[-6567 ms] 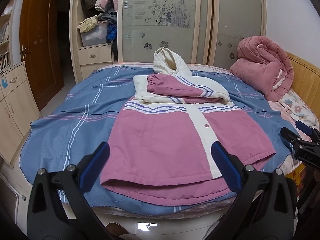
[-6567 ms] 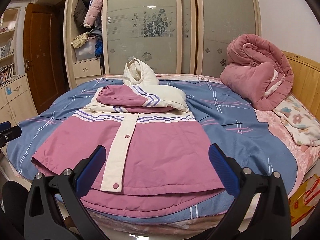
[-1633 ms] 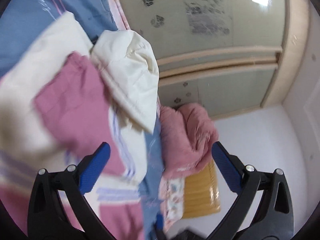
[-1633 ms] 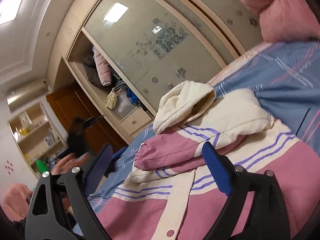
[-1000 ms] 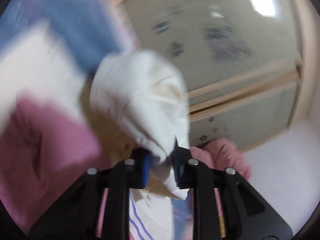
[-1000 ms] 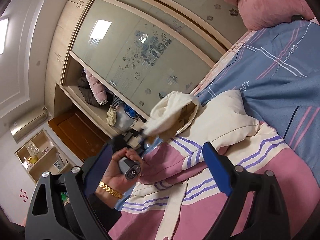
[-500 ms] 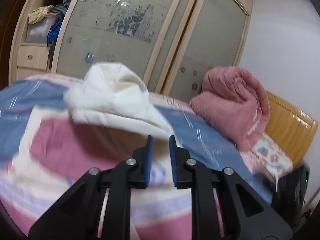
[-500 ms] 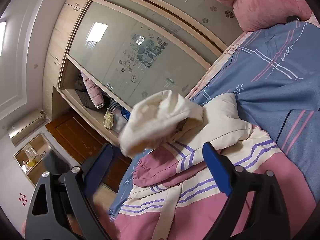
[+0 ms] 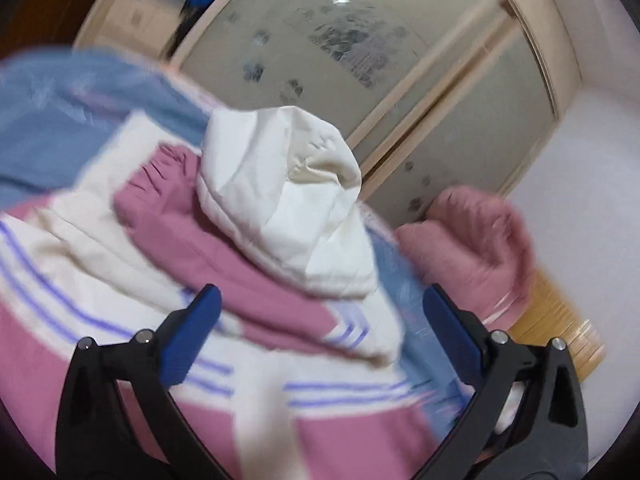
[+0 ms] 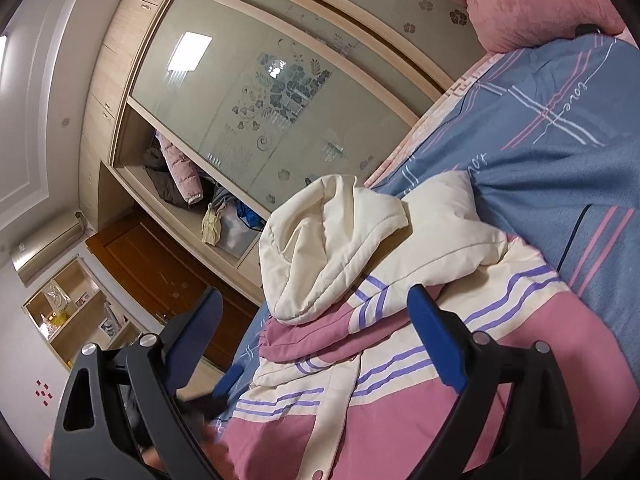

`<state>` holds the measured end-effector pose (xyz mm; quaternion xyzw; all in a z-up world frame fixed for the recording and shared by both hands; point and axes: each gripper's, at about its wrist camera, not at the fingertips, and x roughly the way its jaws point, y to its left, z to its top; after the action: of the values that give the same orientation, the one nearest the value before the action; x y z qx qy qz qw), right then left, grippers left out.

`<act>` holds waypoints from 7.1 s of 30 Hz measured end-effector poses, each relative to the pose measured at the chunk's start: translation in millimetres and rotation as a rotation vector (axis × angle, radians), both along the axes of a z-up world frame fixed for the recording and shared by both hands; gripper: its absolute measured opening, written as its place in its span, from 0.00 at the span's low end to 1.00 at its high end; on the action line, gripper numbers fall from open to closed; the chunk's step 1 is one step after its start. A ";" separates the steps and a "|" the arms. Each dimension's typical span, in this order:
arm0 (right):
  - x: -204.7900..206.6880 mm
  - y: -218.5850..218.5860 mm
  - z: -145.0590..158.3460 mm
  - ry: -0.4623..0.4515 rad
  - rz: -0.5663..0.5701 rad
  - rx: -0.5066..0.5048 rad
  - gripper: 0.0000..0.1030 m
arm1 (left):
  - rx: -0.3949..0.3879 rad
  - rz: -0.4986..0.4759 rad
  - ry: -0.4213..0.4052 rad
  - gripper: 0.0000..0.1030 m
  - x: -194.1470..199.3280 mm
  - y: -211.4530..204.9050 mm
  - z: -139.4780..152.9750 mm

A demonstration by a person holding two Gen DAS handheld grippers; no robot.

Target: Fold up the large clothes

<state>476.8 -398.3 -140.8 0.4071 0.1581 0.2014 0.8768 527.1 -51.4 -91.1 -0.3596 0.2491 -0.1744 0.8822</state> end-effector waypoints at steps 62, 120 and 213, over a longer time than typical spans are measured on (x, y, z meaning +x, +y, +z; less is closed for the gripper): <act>87.6 19.4 -48.3 0.232 0.196 0.175 0.64 | 0.194 -0.040 -0.017 0.98 -187.1 103.2 -8.3; -322.9 93.1 53.6 0.134 -0.146 -0.875 0.99 | 0.664 0.036 -0.140 0.98 -388.7 66.4 45.3; -227.1 123.9 -69.5 -0.037 -0.246 -1.362 0.99 | 1.005 -0.070 -0.116 0.98 -259.4 44.0 -67.0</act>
<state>249.7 -274.4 -210.3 -0.2225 0.1868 -0.0368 0.9562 267.7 -7.4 -158.1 0.1284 0.2646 -0.0823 0.9522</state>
